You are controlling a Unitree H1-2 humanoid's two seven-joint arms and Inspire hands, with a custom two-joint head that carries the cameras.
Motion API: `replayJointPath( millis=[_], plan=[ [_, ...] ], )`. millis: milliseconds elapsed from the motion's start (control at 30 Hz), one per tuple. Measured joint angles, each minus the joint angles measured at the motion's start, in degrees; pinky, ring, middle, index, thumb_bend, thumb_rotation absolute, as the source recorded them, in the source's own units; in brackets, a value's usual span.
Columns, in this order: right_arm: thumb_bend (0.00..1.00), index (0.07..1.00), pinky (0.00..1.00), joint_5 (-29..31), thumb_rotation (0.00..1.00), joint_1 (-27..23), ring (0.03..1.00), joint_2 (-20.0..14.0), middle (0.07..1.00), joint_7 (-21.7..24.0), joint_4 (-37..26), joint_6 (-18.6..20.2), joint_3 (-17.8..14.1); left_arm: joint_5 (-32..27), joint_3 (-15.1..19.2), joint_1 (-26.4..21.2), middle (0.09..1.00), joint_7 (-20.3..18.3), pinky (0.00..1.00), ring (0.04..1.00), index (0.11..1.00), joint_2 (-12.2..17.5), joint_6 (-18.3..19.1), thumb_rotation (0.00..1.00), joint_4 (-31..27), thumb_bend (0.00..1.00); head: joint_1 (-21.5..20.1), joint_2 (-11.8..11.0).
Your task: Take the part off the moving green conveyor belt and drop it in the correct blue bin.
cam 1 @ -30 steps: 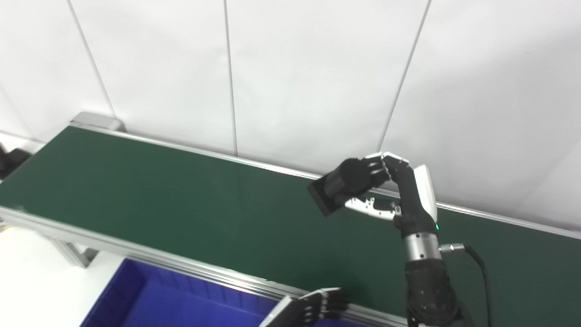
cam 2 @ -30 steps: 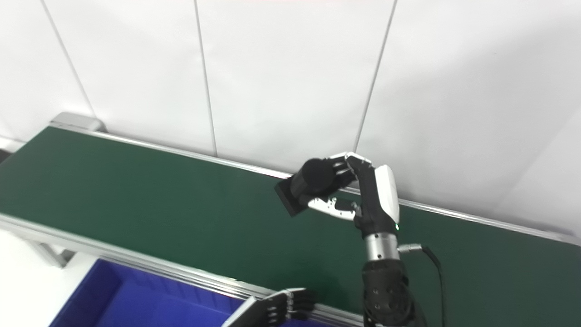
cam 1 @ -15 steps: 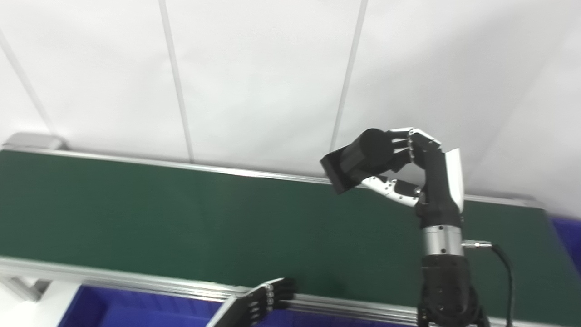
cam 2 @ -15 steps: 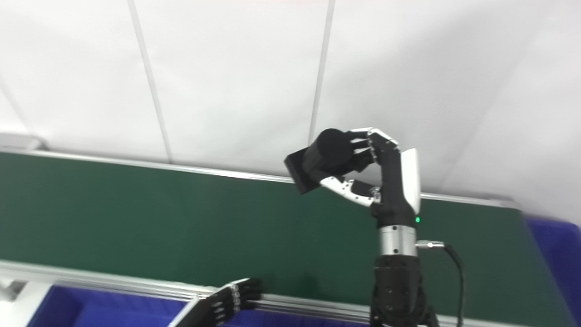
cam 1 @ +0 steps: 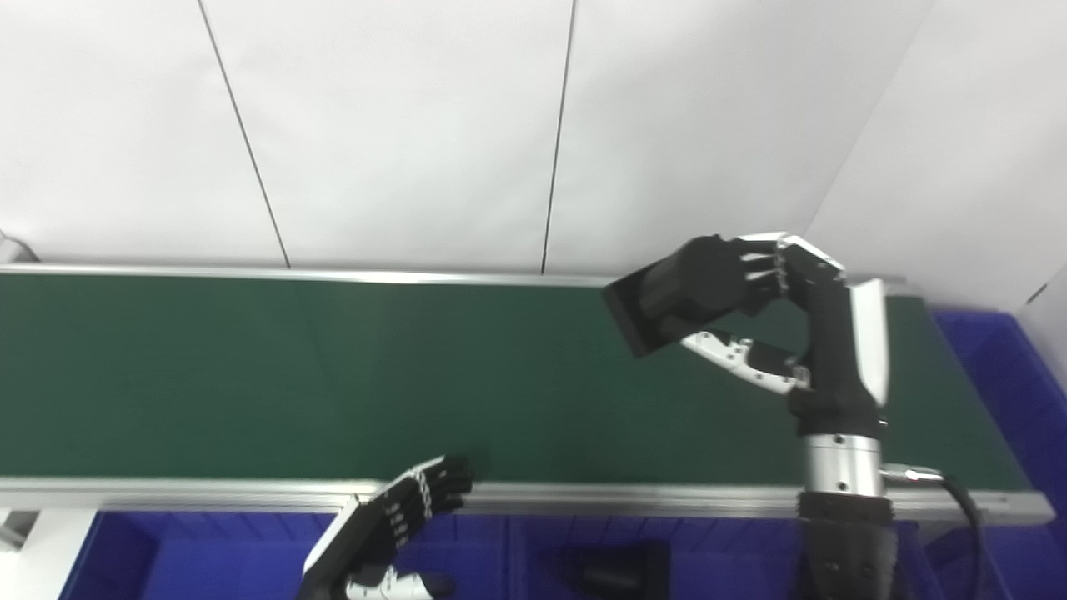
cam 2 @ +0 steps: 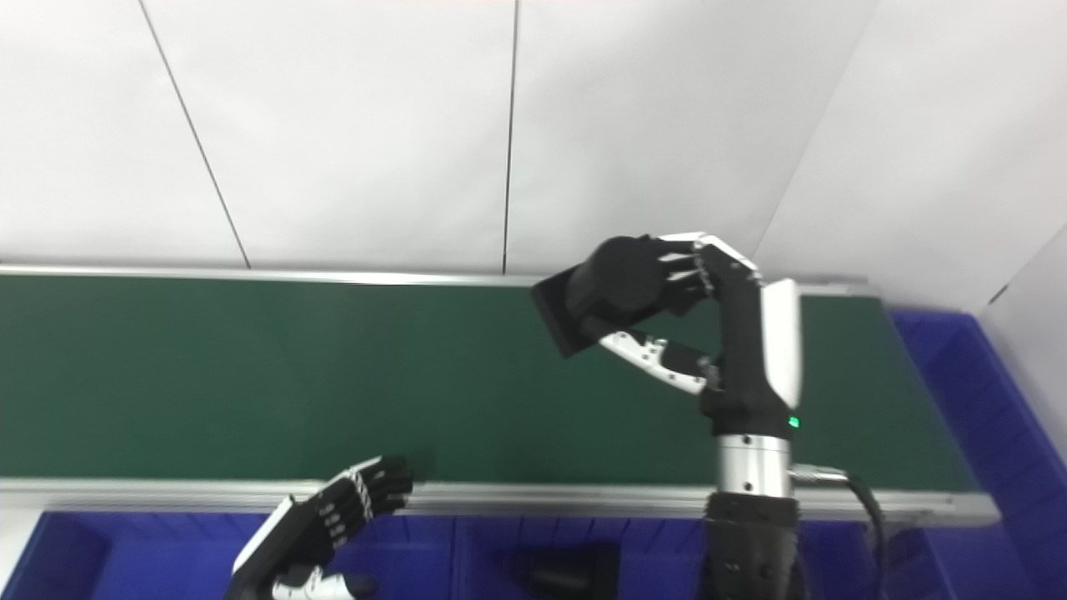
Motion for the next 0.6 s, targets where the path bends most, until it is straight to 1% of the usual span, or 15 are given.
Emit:
replayJointPath(
  millis=[67,133,267,367,400,467,533,567,600],
  plan=[
    [0.52,0.516,0.33,-0.27,0.0,2.57,0.408,0.25,0.505,-0.15,-0.96,-0.01,-0.49,-0.57,0.75,0.01,0.835,-0.19,0.84,0.847,0.831,0.24,0.02,0.34,-0.15,0.98,-1.57,0.87],
    [0.52,0.512,0.33,-0.26,0.0,5.14,0.411,0.52,0.508,-0.64,-1.86,-0.11,-1.02,-1.63,1.34,0.05,0.841,-0.7,0.84,0.852,0.833,0.54,0.06,0.34,-0.38,0.97,-1.67,0.97],
    [0.52,0.519,0.36,-0.26,0.0,10.35,0.412,1.17,0.492,-3.19,-1.71,-0.73,-2.3,-3.01,1.97,0.08,0.838,-1.71,0.83,0.846,0.834,1.1,0.34,0.33,-0.68,0.97,-4.21,2.28],
    [0.52,0.52,0.37,-0.15,0.0,14.12,0.414,1.56,0.485,-5.57,-0.77,-2.1,-3.27,-4.21,2.35,0.12,0.835,-2.27,0.83,0.842,0.83,1.73,0.67,0.33,-0.91,0.97,-4.65,2.55],
    [0.52,0.522,0.36,-0.06,0.0,15.09,0.41,1.59,0.489,-6.21,-0.37,-2.38,-3.47,-4.55,2.44,0.11,0.835,-2.36,0.83,0.842,0.828,1.89,0.74,0.33,-0.96,0.97,-5.44,2.98],
    [0.52,0.531,0.33,0.35,0.0,17.16,0.395,1.85,0.486,-7.03,0.55,-2.51,-4.01,-5.32,2.72,0.11,0.833,-2.53,0.82,0.84,0.825,2.05,0.82,0.33,-0.97,0.97,-5.54,3.08],
    [0.51,0.539,0.31,0.51,0.0,19.45,0.383,2.34,0.479,-8.12,1.3,-2.54,-4.34,-5.82,2.88,0.13,0.833,-2.9,0.82,0.839,0.823,2.21,0.94,0.33,-0.97,0.98,-6.41,4.13],
    [0.51,0.542,0.3,0.62,0.0,20.48,0.38,2.59,0.478,-8.66,1.52,-2.55,-4.45,-5.88,2.95,0.15,0.833,-3.11,0.82,0.839,0.823,2.27,1.03,0.33,-0.99,0.98,-6.42,4.13],
    [0.51,0.546,0.3,0.65,0.0,21.5,0.376,2.71,0.474,-9.09,2.15,-2.83,-4.63,-6.4,3.08,0.24,0.831,-3.38,0.83,0.838,0.824,2.37,1.3,0.33,-1.07,0.98,-6.94,4.91]
  ],
)
